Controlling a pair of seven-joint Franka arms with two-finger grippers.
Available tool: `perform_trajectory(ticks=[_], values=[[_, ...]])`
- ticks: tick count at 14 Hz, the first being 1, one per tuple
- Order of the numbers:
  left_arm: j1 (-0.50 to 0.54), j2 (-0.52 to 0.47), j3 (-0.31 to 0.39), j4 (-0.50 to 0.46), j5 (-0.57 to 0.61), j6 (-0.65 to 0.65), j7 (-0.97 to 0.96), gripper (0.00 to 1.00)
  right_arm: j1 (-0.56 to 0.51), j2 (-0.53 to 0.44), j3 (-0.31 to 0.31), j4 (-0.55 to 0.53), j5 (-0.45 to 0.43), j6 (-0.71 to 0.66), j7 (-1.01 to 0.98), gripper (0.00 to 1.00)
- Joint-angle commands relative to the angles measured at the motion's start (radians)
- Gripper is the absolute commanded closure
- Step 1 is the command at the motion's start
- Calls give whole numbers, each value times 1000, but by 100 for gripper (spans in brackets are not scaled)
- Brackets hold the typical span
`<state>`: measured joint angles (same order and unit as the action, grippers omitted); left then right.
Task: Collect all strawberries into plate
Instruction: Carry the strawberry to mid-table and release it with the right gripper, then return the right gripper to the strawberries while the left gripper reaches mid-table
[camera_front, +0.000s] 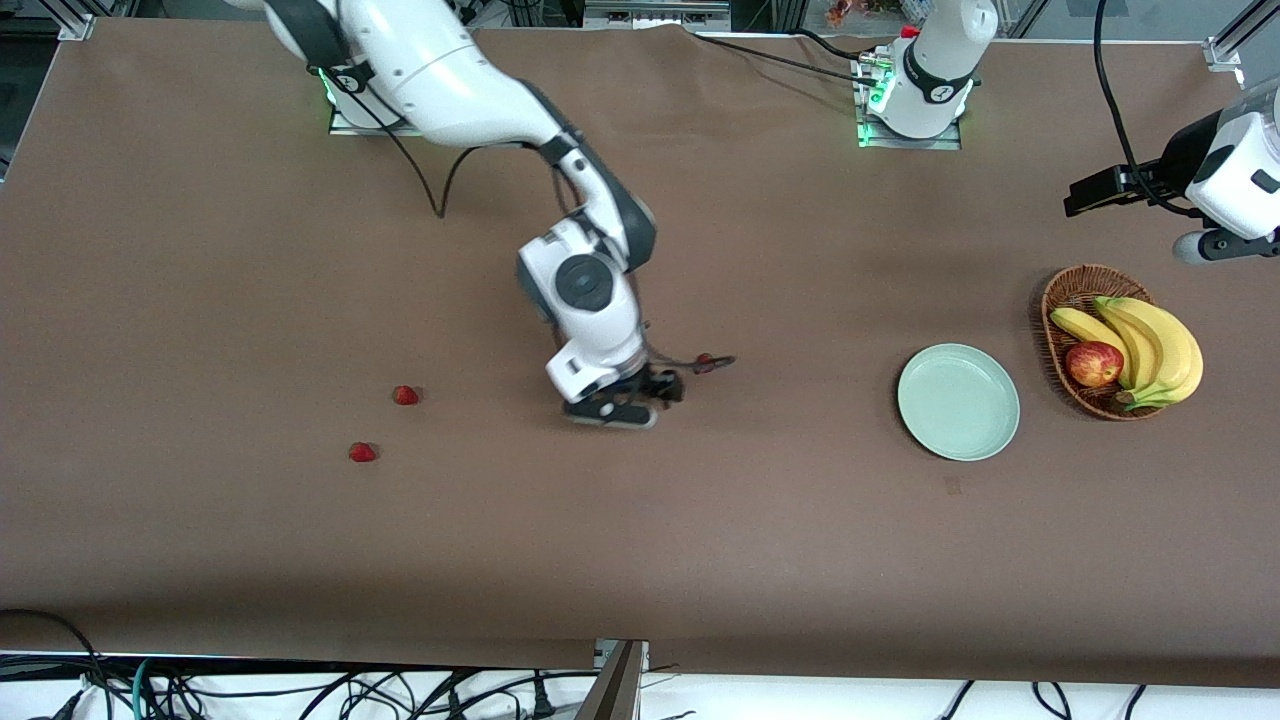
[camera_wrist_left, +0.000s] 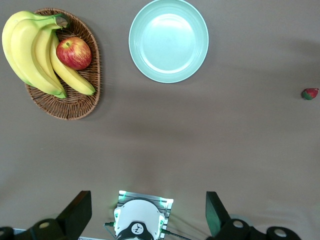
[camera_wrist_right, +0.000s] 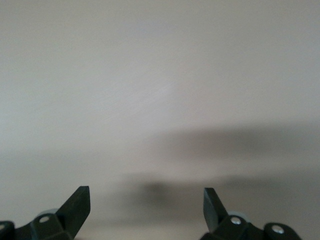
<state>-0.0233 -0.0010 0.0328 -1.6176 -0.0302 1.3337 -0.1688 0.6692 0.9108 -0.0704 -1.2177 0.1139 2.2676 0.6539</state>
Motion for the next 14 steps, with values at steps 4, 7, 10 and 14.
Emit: perform_trajectory(ticks=[4,7,10,14], values=[[2,21,-13,35,36,-38,0,0,-226,-85,15,-20,3,-264,-351,0],[0,36,-8,36,49,4,3,0,-316,-86,7,-34,-2,-358,-358,0],[-3,73,-11,38,52,63,3,0,-374,-86,-54,-54,-16,-390,-465,0],[-7,133,-13,42,41,143,-1,0,-447,-79,-72,-92,-14,-372,-563,0]])
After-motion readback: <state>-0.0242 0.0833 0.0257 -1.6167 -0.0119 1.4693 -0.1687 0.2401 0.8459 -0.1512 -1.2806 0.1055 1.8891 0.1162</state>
